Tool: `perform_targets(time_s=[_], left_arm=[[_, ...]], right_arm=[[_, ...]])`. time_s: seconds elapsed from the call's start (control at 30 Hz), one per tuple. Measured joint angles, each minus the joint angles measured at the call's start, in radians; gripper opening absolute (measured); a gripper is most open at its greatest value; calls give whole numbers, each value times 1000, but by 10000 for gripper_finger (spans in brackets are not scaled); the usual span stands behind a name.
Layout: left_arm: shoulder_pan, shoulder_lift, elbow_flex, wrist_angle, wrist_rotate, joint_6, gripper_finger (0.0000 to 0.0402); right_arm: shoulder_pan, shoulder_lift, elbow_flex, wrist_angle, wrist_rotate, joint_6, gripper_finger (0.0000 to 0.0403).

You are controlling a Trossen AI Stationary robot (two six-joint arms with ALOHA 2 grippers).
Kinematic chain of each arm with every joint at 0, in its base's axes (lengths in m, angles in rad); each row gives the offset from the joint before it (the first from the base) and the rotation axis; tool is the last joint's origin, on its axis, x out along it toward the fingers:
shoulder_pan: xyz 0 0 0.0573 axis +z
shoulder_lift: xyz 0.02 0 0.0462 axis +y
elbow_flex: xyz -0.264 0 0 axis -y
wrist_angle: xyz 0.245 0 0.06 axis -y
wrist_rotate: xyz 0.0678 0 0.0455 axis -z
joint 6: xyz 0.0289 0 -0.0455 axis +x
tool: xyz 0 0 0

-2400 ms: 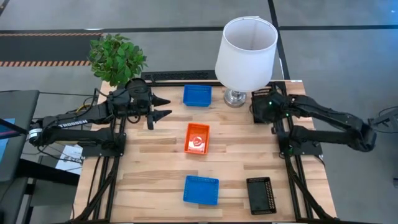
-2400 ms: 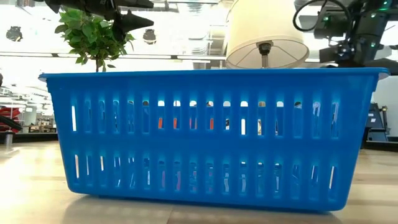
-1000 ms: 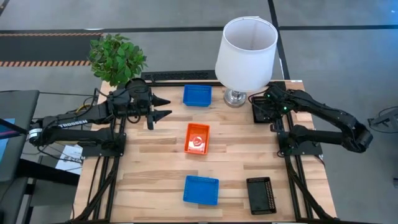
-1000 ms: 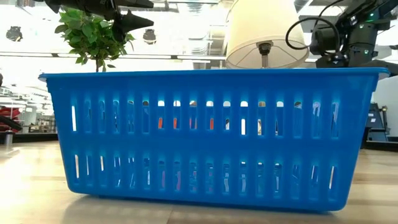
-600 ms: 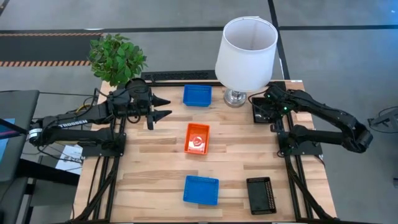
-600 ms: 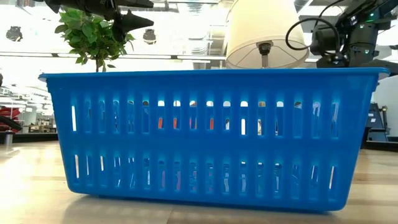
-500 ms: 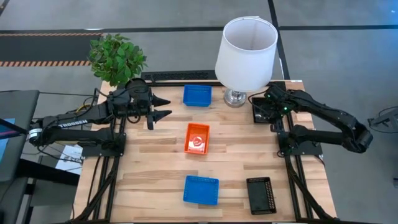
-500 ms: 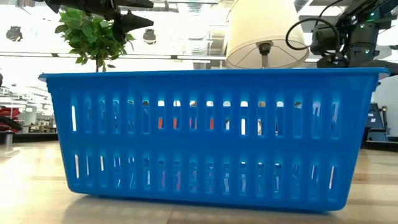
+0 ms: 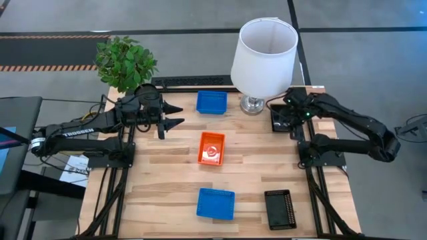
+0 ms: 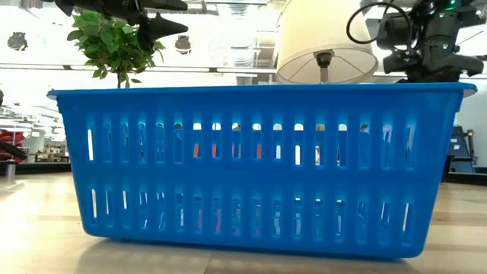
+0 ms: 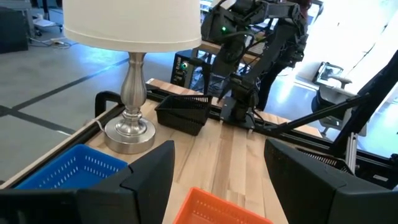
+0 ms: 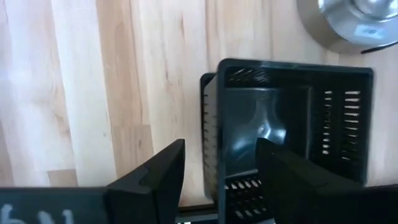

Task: Stack baskets by color
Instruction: Stack the left black bin on top of the top right black bin

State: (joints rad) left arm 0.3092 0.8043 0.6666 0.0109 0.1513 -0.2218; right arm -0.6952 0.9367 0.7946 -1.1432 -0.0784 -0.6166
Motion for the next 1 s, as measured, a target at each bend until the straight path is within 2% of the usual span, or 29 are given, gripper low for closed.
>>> perform_targets(time_s=[0.3,0.73,1.0], left_arm=[[0,0,0,-19,6,0,235],[0,0,0,-22,26,-1,235],[0,0,0,-23,27,-1,235]], right_arm=[[3,0,-34,38,46,23,191],[2,0,-34,58,24,42,142],[2,0,-34,61,-2,45,148]])
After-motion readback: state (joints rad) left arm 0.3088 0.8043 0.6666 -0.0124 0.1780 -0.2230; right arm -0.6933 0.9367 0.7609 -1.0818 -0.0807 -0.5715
